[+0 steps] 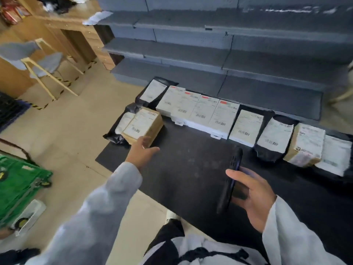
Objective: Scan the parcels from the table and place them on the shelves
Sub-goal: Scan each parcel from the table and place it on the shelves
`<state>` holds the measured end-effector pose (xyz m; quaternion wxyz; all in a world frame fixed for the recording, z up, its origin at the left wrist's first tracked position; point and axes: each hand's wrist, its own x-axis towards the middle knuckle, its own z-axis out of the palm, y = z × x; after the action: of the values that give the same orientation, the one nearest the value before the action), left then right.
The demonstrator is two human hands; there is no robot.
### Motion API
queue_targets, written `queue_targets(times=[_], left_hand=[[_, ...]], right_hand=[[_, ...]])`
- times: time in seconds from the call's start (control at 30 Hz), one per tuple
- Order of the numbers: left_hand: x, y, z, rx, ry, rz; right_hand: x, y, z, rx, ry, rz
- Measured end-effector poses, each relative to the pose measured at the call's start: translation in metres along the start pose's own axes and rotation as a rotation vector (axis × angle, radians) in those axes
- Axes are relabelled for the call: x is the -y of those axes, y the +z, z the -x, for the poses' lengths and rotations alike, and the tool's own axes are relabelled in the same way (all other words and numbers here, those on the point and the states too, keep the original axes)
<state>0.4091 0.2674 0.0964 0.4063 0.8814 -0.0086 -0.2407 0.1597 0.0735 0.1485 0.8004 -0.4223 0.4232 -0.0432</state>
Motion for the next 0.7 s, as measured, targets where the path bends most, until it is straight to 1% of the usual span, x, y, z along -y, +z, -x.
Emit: queue_targets(times=[0.1, 0.2, 0.33, 0.5, 0.6, 0.7], left_hand=[[-0.010, -0.019, -0.083, -0.008, 0.022, -0.234], [-0.008, -0.033, -0.151, -0.004, -0.045, -0.444], [0.001, -0.039, -0.196, 0.025, -0.033, -0.648], [0.009, -0.038, -0.209, 0.110, 0.011, -0.671], [0.010, -0.032, -0.207, 0.087, 0.035, -0.726], [0.007, -0.026, -0.199, 0.069, 0.046, -0.726]], right_hand=[[0.011, 0.030, 0.000, -0.061, -0.017, -0.071], [0.023, 0.058, -0.003, -0.139, -0.067, -0.119], [0.026, 0.089, -0.012, -0.265, -0.084, -0.158], [0.024, 0.112, -0.015, -0.335, -0.074, -0.135], [0.024, 0.114, -0.015, -0.349, -0.068, -0.137], [0.024, 0.110, -0.018, -0.349, -0.066, -0.152]])
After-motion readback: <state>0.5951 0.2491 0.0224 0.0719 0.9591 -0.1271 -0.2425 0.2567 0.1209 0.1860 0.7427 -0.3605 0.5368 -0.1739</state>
